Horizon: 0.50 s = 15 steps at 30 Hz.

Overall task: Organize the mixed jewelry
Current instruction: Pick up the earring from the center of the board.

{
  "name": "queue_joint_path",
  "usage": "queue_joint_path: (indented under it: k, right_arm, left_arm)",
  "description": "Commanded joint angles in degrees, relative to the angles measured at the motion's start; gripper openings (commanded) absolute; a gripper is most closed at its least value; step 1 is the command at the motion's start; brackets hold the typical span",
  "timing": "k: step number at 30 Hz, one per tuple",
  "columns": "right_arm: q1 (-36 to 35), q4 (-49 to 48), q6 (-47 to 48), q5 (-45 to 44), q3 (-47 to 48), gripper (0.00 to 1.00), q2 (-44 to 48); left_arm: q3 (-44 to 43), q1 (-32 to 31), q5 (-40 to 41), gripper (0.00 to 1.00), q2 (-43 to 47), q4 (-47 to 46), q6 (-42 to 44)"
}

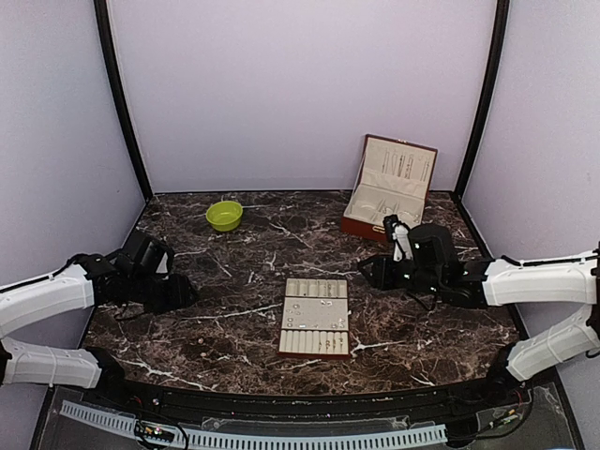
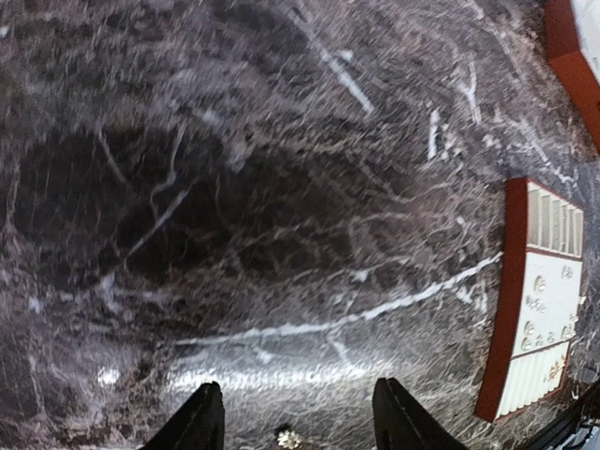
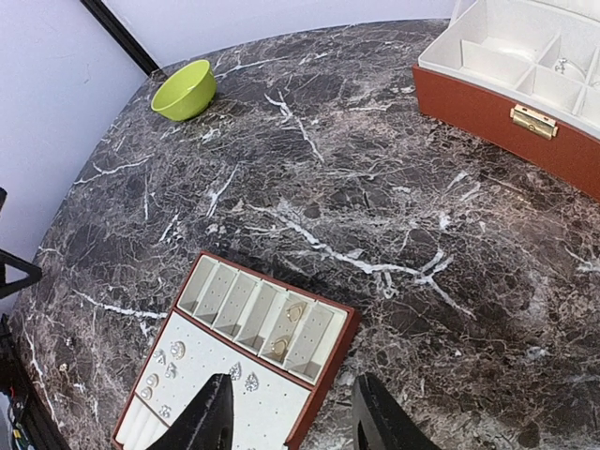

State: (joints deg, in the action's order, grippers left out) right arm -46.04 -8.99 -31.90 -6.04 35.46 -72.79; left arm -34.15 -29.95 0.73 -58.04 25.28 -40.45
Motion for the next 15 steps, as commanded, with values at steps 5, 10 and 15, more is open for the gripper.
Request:
queue_joint_path:
  k: [5,10,15]
  right_arm:
    - [0.94,-5.63,-0.7,-2.04,-3.56,0.44,3.49]
    - [1.56,-6.09,-1.12,-2.55,-4.43,0.44,3.78]
    - [2.0,-7.3,-0.75,-2.16,-5.01,0.44,3.72]
  left_arm:
    - [3.47,-0.1,-7.7,0.48,-2.91,6.19,-7.53]
    - [5.51,-0.39,-13.33,0.38,-4.53,4.47,-8.75]
    - [6.37,-0.8,-14.95,0.34,-4.64,2.69,-10.13]
